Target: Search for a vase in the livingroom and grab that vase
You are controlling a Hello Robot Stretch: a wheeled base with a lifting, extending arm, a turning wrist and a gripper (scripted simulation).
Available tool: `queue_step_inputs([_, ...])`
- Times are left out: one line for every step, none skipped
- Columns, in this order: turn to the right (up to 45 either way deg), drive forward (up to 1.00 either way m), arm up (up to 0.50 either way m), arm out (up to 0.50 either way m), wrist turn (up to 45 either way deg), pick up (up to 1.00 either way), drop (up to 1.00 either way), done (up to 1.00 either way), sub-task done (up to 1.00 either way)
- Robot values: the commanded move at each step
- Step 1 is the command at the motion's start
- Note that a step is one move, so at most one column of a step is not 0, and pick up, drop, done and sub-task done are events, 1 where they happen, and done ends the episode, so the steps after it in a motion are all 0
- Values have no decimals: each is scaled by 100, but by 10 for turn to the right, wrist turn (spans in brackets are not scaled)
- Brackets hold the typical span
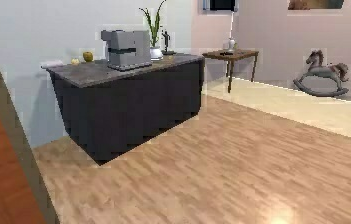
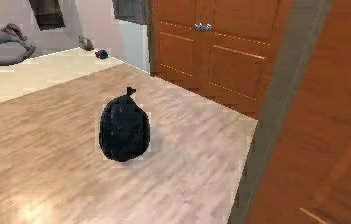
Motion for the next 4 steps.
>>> queue_step_inputs([240,0,0,0,0,0,0,0,0])
queue_step_inputs([0,100,0,0,0,0,0,0,0])
queue_step_inputs([0,100,0,0,0,0,0,0,0])
queue_step_inputs([30,0,0,0,0,0,0,0,0])
